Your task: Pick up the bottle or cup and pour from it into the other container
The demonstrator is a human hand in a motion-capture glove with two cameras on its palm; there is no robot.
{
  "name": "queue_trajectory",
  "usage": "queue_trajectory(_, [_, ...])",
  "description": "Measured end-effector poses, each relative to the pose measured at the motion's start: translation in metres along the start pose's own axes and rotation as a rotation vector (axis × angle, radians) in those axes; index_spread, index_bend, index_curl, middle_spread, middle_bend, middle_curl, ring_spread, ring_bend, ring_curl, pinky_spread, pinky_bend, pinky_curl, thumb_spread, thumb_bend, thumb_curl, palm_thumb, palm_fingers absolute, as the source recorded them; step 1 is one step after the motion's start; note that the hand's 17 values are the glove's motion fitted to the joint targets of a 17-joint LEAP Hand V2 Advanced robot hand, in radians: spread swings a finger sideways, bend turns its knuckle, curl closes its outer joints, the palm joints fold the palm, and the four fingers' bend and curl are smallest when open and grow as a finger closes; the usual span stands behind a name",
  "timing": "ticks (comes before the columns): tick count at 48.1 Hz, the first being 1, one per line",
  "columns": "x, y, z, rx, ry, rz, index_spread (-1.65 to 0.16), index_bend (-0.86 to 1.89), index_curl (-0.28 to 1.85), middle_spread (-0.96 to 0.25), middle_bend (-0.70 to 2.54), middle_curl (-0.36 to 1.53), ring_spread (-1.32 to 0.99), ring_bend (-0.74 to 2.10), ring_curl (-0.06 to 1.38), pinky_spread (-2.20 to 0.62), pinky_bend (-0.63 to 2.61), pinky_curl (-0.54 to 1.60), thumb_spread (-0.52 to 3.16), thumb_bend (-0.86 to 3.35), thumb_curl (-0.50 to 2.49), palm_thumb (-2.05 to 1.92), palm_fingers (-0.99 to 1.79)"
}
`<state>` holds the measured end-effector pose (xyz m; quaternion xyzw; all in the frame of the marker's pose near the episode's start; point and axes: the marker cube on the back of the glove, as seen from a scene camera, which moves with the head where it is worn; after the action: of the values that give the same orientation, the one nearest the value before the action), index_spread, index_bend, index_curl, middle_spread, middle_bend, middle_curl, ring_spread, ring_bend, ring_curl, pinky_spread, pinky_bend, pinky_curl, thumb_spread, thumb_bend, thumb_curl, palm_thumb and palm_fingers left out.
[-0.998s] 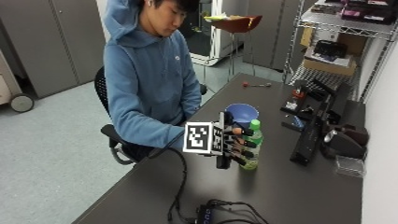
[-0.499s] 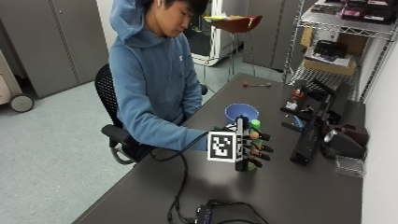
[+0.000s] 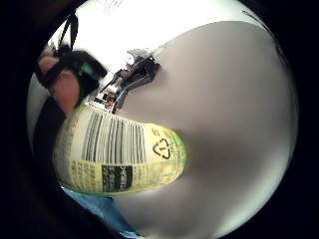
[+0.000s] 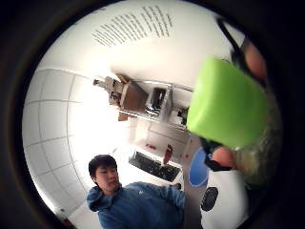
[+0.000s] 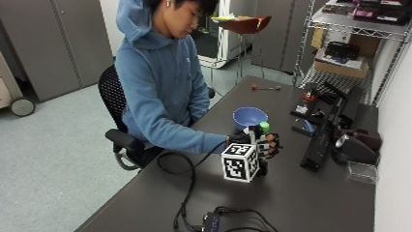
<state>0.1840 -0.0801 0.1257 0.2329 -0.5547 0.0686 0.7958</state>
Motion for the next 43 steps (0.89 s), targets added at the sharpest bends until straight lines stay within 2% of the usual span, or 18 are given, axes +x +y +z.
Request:
queue_trajectory(5, [-0.001,0.0,0.008,0.037,-0.015,0.005,-0.15,0.26,0.33,0.03,0.37,0.37,-0.03,0.56,0.33,0.13,0.37,0.3,0.64,0.07,0.49,1.03,1.04])
queue_trajectory(12, [-0.007,-0.002,0.019,0.027,0.007,0.0,-0.11,0.23,0.38,-0.01,0.35,0.4,-0.09,0.52,0.36,0.02,0.36,0.32,0.44,0.01,0.54,1.07,1.11])
queue_trajectory(32, [-0.069,0.011,0.065,-0.191,0.177,-0.124,-0.08,0.19,0.45,-0.03,0.32,0.46,-0.12,0.47,0.41,-0.06,0.3,0.35,0.24,-0.03,0.63,1.09,1.18])
queue_trajectory(37, [-0.086,0.005,0.074,-0.215,0.296,-0.17,-0.08,0.19,0.47,-0.03,0.31,0.47,-0.12,0.46,0.42,-0.06,0.3,0.35,0.23,-0.03,0.64,1.09,1.18])
queue_trajectory(43, [-0.102,0.009,0.084,-0.351,0.475,-0.227,-0.08,0.19,0.48,-0.03,0.3,0.48,-0.12,0.46,0.43,-0.07,0.3,0.36,0.21,-0.04,0.65,1.08,1.19])
